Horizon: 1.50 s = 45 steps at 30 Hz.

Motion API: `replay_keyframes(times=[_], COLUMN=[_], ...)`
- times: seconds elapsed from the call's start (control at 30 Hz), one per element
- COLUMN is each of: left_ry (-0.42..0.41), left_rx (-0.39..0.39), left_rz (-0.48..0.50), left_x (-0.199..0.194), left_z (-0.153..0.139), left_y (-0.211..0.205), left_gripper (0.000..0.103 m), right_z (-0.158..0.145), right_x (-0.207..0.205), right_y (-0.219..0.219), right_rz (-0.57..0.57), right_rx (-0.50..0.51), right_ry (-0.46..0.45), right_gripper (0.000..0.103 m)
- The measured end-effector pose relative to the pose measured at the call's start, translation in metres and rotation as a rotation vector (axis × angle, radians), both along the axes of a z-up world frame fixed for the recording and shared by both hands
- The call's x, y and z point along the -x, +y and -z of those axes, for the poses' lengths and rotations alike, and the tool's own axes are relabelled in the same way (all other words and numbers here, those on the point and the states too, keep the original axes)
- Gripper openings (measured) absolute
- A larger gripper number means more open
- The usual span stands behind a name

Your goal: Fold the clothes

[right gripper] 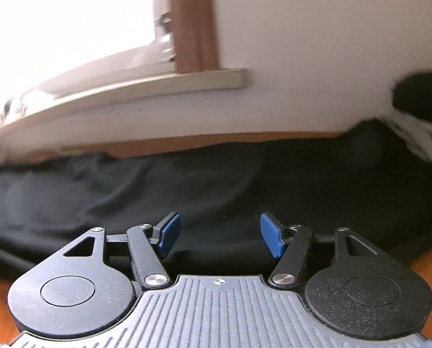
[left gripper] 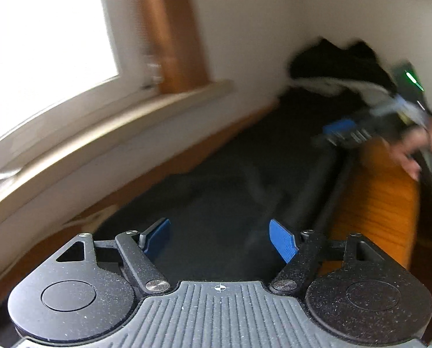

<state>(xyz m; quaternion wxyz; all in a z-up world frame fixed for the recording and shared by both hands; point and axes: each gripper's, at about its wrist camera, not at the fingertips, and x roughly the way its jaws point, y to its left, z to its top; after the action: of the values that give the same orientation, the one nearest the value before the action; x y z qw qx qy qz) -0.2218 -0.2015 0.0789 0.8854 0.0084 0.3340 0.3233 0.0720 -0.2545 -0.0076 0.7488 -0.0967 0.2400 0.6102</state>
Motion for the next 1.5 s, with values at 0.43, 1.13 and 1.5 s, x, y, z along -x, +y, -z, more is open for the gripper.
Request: replay_keyframes(times=[0.43, 1.13, 1.5], left_ry=[0.028, -0.173, -0.261], left_rx=[0.146, 0.227, 0.201], left_rz=[0.106, 0.070, -0.082], left_x=[-0.013, 0.005, 0.065], left_z=[0.022, 0.001, -0.015], left_y=[0.032, 0.036, 0.047], left_gripper=[0.013, 0.005, 0.038], right_z=[-0.006, -0.052, -0.016], right_x=[-0.120, -0.160, -0.178], right_y=[-0.019, -0.012, -0.012], right_rz=[0.432, 0.543, 0.563], right_rx=[0.105, -0.111, -0.032], right_ry=[-0.016, -0.020, 0.108], right_gripper=[0.061, 0.005, 0.005])
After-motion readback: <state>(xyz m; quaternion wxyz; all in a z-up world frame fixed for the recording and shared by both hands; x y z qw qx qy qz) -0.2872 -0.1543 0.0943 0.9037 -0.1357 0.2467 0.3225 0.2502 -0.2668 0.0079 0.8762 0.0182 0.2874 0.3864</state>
